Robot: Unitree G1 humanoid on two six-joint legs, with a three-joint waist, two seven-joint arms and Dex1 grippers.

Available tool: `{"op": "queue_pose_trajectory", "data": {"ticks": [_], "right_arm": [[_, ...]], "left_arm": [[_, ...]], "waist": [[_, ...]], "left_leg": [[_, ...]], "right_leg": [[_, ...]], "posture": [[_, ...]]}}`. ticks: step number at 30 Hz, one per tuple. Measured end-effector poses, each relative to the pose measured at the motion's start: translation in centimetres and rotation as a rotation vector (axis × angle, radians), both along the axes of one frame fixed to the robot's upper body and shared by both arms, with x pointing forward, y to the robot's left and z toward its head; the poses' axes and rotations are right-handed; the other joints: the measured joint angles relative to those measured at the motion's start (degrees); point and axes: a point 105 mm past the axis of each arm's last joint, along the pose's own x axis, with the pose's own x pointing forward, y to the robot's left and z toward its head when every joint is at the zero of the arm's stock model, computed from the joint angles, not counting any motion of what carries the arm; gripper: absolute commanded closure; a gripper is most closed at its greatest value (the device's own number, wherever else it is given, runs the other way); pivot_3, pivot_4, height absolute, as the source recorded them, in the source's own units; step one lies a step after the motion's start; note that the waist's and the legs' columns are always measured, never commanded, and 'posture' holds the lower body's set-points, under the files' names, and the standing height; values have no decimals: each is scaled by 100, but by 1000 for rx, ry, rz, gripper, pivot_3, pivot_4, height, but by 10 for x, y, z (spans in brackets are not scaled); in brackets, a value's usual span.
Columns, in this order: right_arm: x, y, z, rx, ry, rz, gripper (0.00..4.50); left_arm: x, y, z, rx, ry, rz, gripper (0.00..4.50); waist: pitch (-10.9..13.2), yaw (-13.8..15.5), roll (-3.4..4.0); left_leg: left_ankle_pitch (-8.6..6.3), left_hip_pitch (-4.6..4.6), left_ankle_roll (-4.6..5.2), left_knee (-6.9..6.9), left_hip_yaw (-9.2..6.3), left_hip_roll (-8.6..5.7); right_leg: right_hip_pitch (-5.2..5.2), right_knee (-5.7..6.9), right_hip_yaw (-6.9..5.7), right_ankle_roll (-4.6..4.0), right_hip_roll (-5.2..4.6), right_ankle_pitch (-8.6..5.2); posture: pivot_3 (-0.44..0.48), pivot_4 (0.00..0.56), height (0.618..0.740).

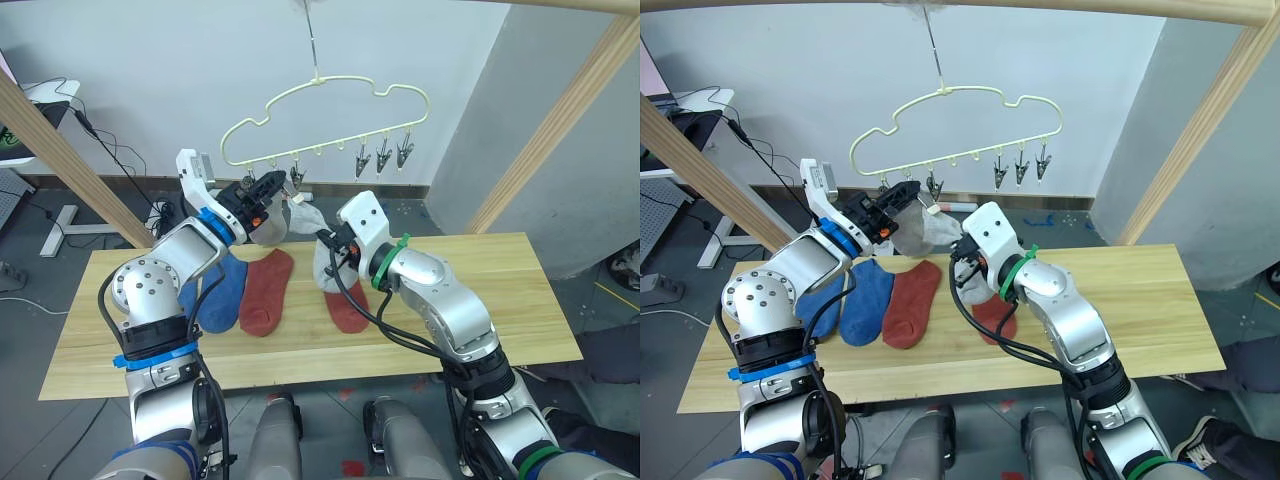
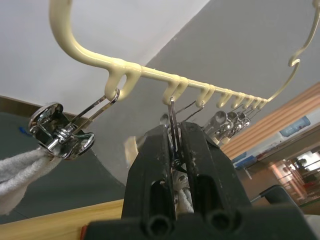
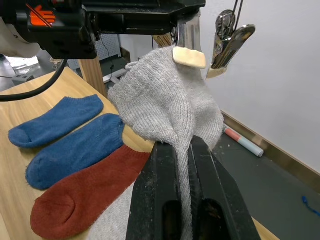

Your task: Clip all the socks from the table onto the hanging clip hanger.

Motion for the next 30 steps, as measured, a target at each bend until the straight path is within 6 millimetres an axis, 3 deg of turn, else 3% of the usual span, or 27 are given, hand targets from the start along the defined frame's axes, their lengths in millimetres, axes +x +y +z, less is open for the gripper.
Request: {"op": "queue_pose_trajectory", "data": {"ticks": [10, 13, 16, 26, 27, 30], "right_arm": [[0, 1, 0, 7, -6, 4, 4500], [1, 2, -1, 13, 3, 5, 4500], [0, 8, -2, 62, 43, 28, 3711], [-12, 22, -1, 162, 149, 140, 243], [-12, 21, -3, 160, 154, 139, 57], [-10, 13, -12, 138, 170, 118, 57]], "left_arm": [[-1, 1, -2, 3, 1, -3, 13], [-4, 2, -1, 21, -5, 0, 13], [-12, 7, -2, 61, -11, 12, 0], [-25, 19, -8, 151, -1, 40, 0], [-25, 18, -8, 153, 0, 39, 0], [-25, 16, -10, 167, 0, 35, 0]], "waist": [[0, 6, 0], [0, 3, 0], [0, -9, 0], [0, 15, 0], [0, 17, 0], [0, 31, 0]], "left_leg": [[0, -1, 0, 1, -1, 0], [0, -1, 0, 0, 0, 0], [0, -1, 0, 0, -1, 2], [0, -1, 0, 2, -3, 1], [0, -1, 0, 2, -3, 1], [0, -3, 0, 2, -2, 0]], "right_leg": [[-1, 1, -1, 0, 0, 0], [-1, 2, 0, 0, 0, 0], [-3, 4, 0, 0, 1, 0], [-2, 7, -3, -1, -2, 0], [-2, 6, -2, -1, -1, 0], [-2, 5, -2, 0, -2, 0]], "posture": [[31, 262, 740], [31, 262, 740], [35, 259, 740], [52, 253, 740], [52, 253, 740], [52, 253, 740]]}}
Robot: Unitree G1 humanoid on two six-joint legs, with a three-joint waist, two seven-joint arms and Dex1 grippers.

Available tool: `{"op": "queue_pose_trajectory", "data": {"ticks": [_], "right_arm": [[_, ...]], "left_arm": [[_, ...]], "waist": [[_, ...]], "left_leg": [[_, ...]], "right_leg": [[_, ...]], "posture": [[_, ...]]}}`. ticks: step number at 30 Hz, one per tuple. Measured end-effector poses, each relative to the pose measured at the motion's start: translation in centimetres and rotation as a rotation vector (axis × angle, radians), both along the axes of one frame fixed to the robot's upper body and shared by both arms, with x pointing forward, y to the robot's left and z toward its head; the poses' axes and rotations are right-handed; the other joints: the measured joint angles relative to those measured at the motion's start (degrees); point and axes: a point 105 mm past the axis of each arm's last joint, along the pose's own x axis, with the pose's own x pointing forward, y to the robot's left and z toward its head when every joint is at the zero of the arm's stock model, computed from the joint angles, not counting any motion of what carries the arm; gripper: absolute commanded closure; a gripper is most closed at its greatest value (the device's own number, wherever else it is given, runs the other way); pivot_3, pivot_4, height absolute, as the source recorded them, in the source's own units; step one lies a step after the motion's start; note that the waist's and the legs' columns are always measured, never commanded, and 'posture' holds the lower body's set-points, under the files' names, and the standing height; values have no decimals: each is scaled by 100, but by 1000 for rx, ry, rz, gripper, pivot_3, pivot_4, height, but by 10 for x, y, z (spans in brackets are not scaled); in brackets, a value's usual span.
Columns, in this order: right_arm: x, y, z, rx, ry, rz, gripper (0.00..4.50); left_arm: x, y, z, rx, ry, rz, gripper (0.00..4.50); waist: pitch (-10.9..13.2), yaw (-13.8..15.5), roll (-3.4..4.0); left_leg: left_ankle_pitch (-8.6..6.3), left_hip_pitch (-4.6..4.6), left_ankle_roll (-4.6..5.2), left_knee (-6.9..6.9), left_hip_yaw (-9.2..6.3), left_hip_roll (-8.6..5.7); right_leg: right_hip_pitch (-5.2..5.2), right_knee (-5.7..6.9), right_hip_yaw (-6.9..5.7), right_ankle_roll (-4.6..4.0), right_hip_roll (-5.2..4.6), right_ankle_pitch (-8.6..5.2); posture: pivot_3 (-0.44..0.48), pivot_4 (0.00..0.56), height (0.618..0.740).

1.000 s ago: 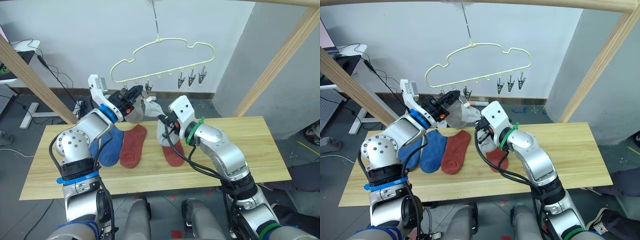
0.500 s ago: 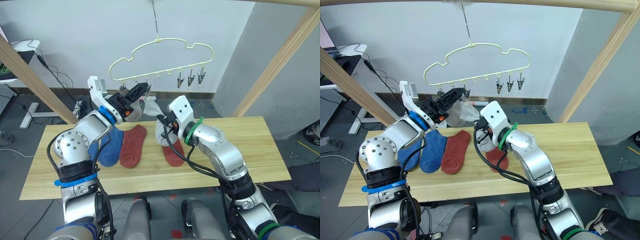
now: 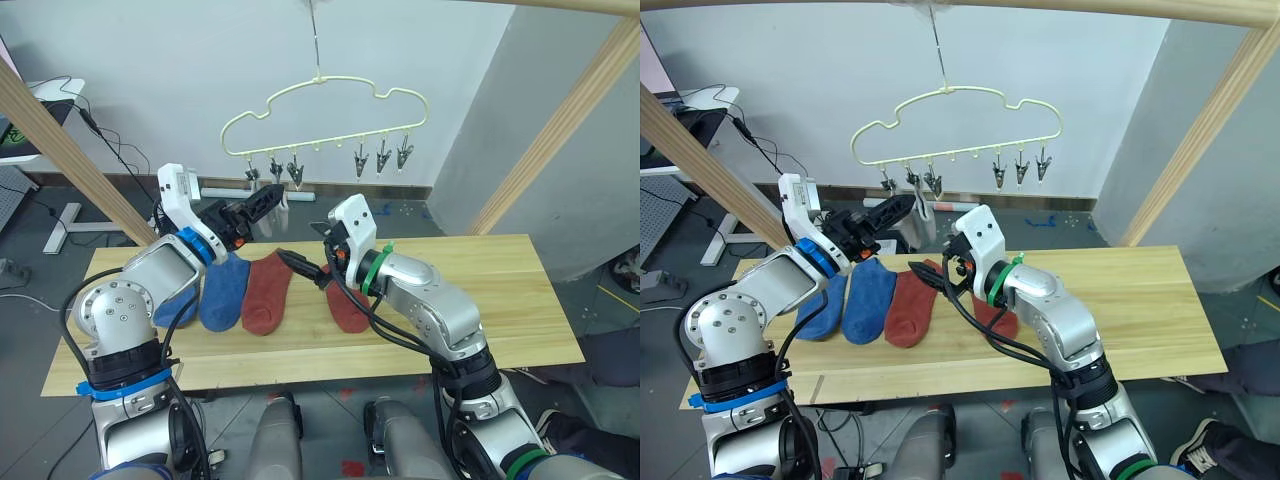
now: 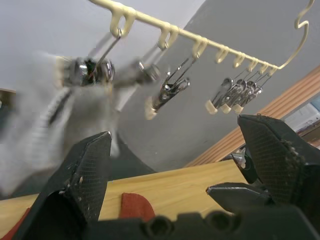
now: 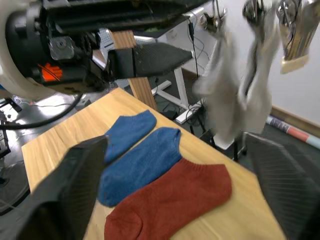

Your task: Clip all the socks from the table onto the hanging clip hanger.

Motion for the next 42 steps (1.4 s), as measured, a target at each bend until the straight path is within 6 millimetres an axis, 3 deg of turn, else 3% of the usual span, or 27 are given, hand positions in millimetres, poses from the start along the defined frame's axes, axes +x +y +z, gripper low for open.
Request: {"op": "queue_pose_trajectory", "data": {"ticks": [6, 12, 18, 19, 28, 42], "right_arm": [[6, -34, -15, -101, -18, -83, 57], [15, -74, 3, -100, -75, -191, 57], [16, -103, 22, -101, -128, -232, 0], [16, -106, 23, -99, -130, -231, 0], [16, -104, 36, -71, -159, -210, 0], [7, -96, 59, 42, -171, -107, 0]], "left_arm": [[-2, -2, -6, 185, -65, 6, 0], [1, -1, -4, 385, -240, 53, 0], [0, -16, 0, 465, -374, 47, 1789], [1, -17, 0, 482, -388, 54, 2002], [12, -26, 7, 508, -470, 110, 2002], [33, -34, -5, 498, -476, 182, 2002]], "waist": [[0, -2, 0], [0, 10, 0], [0, 26, 0], [0, 24, 0], [0, -6, 0], [0, -18, 0]], "left_leg": [[0, 1, -1, -3, 3, 0], [0, 1, 0, -4, 9, 0], [-1, -1, 1, -4, 10, 0], [-1, -1, 1, -4, 10, 0], [0, -2, 2, -1, 9, -1], [0, -3, 2, 2, 7, 0]], "right_leg": [[-3, 0, 4, -1, 1, 0], [-5, -2, 8, -2, 0, -1], [-4, -5, 7, -3, 0, -2], [-4, -4, 8, -3, 0, -2], [-4, -2, 8, -2, 2, -2], [-2, 2, 5, -2, 4, -1]], "posture": [[40, 253, 740], [34, 253, 740], [22, 254, 740], [21, 254, 740], [17, 254, 740], [4, 254, 740]]}}
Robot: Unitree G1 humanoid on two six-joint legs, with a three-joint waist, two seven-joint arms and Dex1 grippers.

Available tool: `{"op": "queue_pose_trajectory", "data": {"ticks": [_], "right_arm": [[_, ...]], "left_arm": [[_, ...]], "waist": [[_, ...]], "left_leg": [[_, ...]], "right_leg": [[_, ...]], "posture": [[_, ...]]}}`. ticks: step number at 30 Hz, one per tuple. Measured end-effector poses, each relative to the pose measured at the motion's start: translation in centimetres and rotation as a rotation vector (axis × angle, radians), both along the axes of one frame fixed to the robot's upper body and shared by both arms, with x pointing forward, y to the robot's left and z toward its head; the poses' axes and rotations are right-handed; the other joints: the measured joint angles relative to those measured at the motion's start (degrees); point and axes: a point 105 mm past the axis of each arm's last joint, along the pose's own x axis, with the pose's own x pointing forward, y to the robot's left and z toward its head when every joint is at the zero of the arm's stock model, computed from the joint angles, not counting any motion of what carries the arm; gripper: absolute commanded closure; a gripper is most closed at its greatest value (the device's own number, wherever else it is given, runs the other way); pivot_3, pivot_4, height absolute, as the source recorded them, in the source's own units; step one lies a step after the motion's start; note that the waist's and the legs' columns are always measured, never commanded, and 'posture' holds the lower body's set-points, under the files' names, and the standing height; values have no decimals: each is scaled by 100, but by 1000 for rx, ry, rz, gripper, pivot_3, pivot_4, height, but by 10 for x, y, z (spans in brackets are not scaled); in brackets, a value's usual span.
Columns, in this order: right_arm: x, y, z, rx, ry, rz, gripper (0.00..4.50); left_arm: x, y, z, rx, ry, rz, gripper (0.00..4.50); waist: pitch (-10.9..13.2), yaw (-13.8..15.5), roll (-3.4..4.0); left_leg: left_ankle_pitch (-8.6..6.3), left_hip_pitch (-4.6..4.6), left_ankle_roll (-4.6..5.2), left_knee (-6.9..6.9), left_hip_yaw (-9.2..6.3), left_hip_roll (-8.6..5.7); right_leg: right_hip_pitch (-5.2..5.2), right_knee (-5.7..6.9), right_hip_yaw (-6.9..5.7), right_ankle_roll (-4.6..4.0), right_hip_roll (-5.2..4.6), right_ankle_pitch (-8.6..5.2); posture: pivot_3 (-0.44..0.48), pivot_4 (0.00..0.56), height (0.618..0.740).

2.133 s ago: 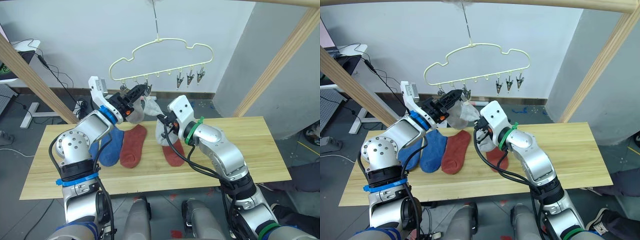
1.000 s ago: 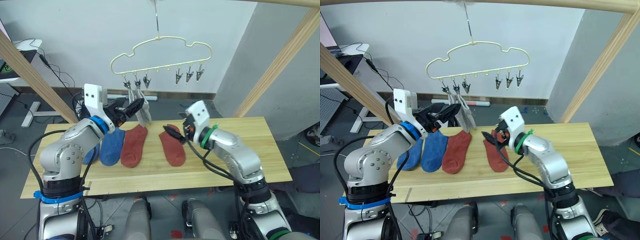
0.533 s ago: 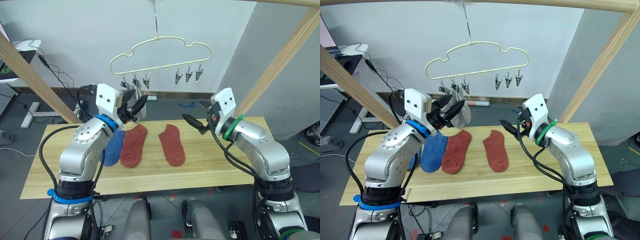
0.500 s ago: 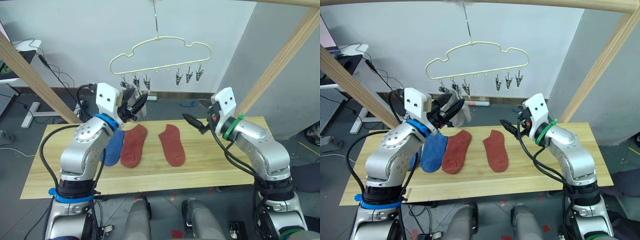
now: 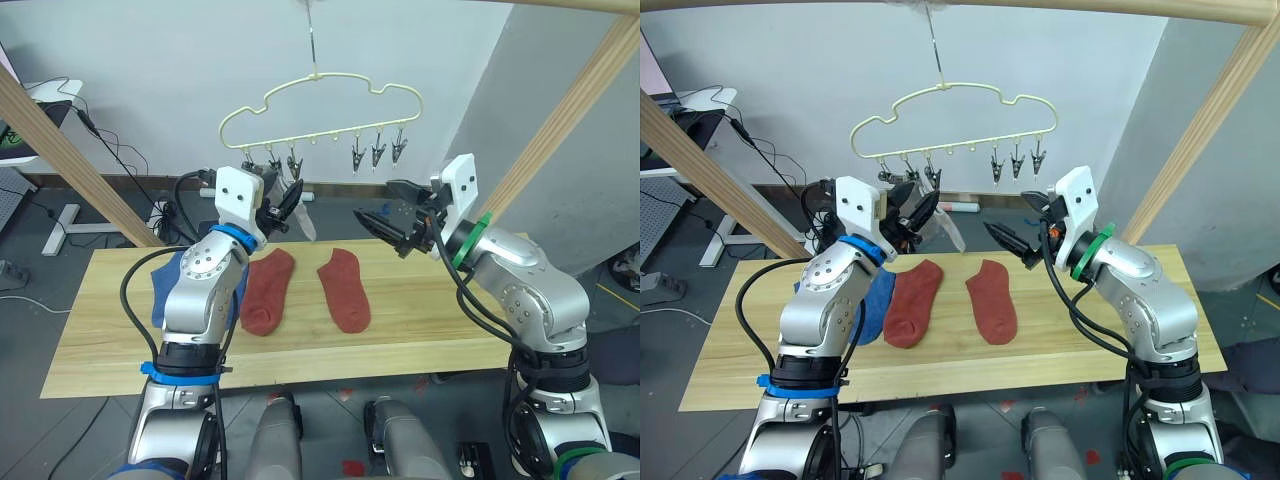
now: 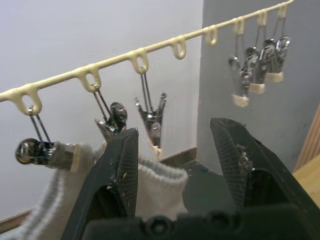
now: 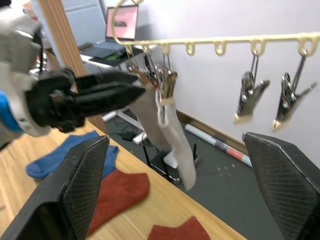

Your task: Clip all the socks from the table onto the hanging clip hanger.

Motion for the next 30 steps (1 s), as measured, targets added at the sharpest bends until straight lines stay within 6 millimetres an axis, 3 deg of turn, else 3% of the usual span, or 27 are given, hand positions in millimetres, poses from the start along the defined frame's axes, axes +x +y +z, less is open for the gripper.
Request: {"op": "queue_pose_trajectory", "data": {"ticks": [14, 30], "right_arm": [[1, -2, 6, -11, -19, -5, 0], [0, -1, 12, 1, -31, -1, 0]], "left_arm": [[15, -11, -6, -33, -9, 9, 2002], [29, -9, -6, -40, -26, 59, 2002]], "waist": [[0, -13, 0], [0, -21, 0]], "left_leg": [[0, -1, 0, 13, 0, 0], [0, -3, 1, 26, 0, 0]], "right_leg": [[1, 6, 0, 0, 2, 0], [3, 11, -1, 0, 2, 1]], "posture": [[-26, 248, 740], [-37, 238, 740]]}}
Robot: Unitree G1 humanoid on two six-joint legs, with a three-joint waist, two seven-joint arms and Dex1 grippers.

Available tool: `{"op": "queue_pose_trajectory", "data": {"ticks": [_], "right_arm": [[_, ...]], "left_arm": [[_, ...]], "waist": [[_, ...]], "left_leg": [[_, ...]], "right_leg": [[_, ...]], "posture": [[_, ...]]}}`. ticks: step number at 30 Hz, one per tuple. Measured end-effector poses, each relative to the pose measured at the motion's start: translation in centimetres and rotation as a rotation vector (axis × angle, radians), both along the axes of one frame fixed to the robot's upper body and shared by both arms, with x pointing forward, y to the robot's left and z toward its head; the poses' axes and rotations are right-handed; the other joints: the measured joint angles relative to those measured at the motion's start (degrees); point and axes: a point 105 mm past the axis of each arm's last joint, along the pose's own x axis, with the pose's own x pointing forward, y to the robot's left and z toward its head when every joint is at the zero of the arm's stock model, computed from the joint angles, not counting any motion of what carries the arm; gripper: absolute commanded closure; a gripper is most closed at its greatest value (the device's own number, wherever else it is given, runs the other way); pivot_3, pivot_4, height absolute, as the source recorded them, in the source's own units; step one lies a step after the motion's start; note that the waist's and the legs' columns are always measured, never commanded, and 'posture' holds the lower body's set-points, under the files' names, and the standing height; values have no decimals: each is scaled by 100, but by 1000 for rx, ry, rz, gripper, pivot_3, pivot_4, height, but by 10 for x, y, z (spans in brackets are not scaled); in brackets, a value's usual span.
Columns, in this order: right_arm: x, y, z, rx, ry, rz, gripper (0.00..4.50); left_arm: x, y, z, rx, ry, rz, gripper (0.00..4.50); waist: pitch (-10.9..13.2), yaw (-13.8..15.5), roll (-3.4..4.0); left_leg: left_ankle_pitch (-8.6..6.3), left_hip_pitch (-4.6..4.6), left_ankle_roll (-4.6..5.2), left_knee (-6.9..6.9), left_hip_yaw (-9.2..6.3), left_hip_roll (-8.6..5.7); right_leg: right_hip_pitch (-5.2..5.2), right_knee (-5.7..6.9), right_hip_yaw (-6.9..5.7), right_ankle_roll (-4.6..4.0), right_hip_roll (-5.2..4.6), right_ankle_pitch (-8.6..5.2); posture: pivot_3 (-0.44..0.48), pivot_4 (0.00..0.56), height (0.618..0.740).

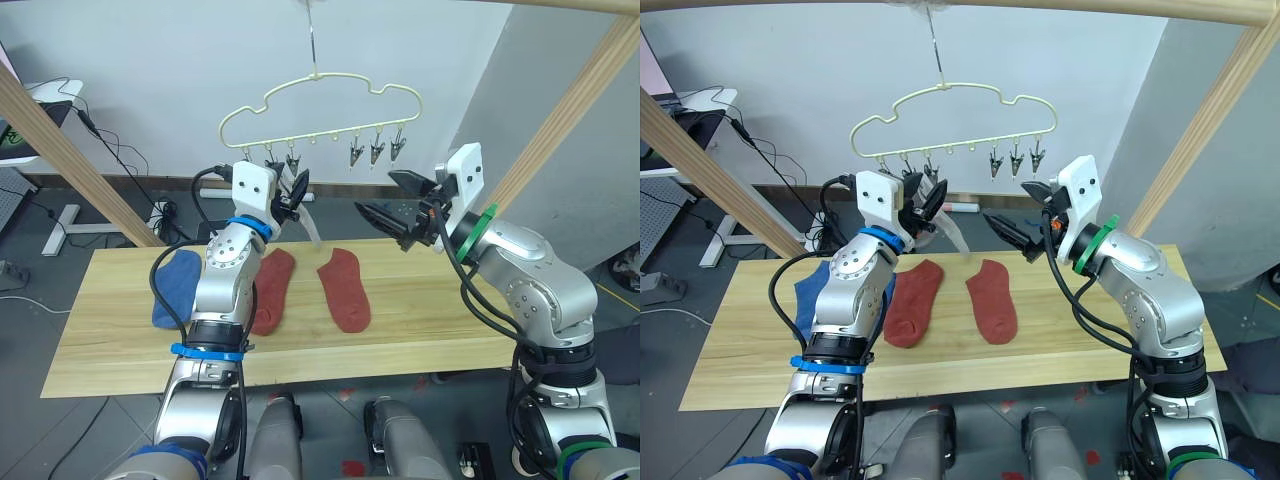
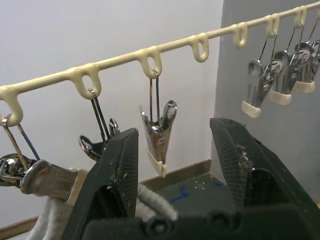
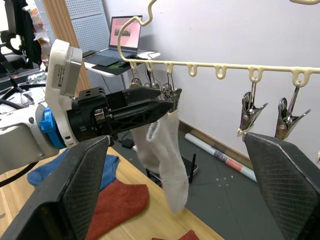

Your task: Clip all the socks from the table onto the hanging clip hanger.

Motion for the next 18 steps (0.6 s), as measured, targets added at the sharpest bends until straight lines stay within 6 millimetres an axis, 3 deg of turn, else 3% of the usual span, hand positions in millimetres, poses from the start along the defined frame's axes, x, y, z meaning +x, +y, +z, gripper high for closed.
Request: {"op": "queue_pose_trajectory", "data": {"ticks": [18], "right_arm": [[2, -4, 0, -8, -2, -28, 0]], "left_arm": [[9, -13, 6, -23, -15, -31, 2002]], "waist": [[0, -7, 0]], "left_leg": [[0, -3, 0, 8, 0, 0]], "right_leg": [[1, 1, 0, 0, 0, 1]], "posture": [[-53, 248, 740]]}}
